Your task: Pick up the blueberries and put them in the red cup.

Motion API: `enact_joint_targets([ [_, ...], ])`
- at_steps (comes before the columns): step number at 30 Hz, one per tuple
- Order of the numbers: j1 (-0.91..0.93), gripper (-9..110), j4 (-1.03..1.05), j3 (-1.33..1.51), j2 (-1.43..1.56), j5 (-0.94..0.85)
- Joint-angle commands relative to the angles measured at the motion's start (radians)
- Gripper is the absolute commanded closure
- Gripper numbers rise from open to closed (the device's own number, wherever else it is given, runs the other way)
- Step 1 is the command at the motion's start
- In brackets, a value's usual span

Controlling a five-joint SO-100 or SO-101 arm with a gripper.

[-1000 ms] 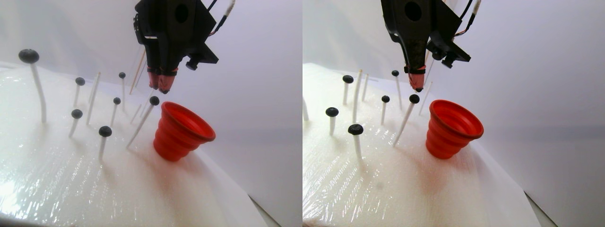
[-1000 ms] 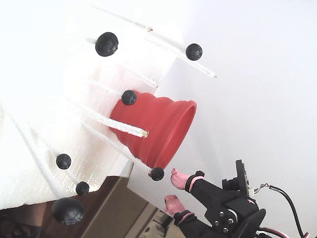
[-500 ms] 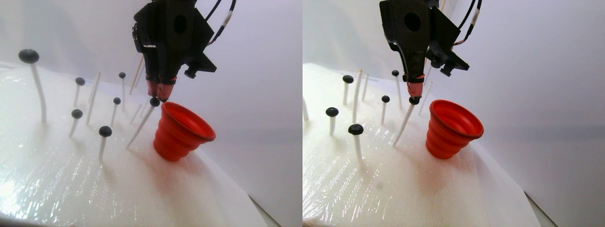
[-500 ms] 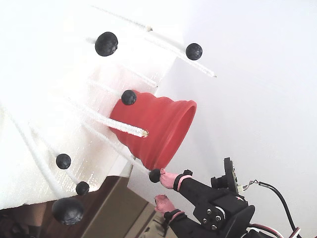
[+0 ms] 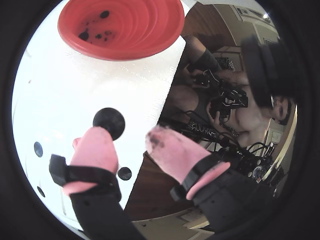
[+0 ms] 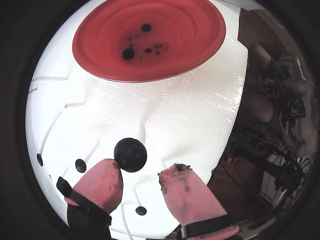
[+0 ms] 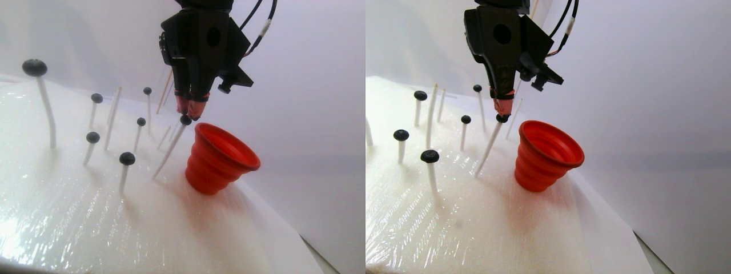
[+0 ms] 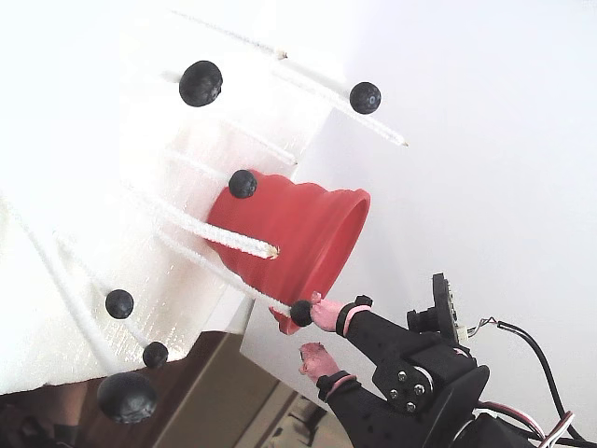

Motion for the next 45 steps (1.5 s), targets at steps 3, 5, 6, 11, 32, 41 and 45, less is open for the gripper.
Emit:
enact_joint_targets([
  [3, 0.002, 87, -0.009, -0.051, -0.005, -0.005],
  [5, -0.002, 87, -0.009, -0.046, 0.000, -0.005],
  [6, -0.002, 87, -0.009, -0.044, 0.003, -0.006],
  [11, -0.003, 87, -0.009, -0.041, 0.021, -0.012],
  [32, 0.029, 87, -0.035, -0.031, -0.012, -0.044],
  [41, 0.034, 87, -0.057, -0.029, -0.044, -0.048],
  [45, 0.037, 87, -0.060, -0.029, -0.048, -0.049],
])
